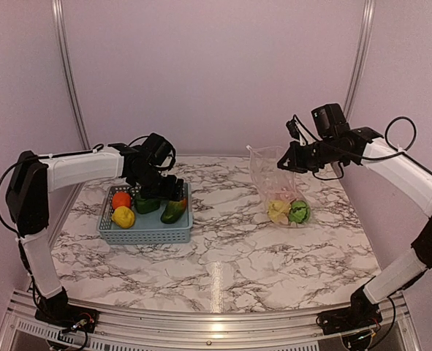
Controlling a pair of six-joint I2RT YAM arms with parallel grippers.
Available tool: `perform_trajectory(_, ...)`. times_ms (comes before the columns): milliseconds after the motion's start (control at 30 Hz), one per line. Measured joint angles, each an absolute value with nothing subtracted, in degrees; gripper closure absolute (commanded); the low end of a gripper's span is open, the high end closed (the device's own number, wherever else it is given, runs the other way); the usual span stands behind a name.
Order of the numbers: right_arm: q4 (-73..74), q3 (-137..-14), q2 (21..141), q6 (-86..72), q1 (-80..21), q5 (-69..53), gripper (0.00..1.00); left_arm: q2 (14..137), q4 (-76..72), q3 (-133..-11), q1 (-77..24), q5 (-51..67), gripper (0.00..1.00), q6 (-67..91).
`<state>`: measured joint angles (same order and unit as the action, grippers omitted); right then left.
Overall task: Place the food in the zip-top bag and seal the zipper
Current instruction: Pick up the fake fruit from the bin.
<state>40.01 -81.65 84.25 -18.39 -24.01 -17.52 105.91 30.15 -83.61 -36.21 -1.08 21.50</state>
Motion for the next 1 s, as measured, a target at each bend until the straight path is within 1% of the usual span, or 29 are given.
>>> perform_trajectory(433,41.1,-81.1,83.2,-18.6,-24.0,-17.5,1.00,116.3,38.1,-96.7,-36.2,-5.7,0.16,15.7)
perform_trajectory(700,41.5,-81.3,83.2,-18.4,-24.0,-17.5,1.00,120.1,41.2,-98.7,-36.1,-7.1,0.21,12.1)
perform_trajectory(1000,42.9,-81.3,83.2,-18.4,-24.0,-17.6,1.00,125.4,42.1,-103.0,-35.8,-6.5,0.19,9.7)
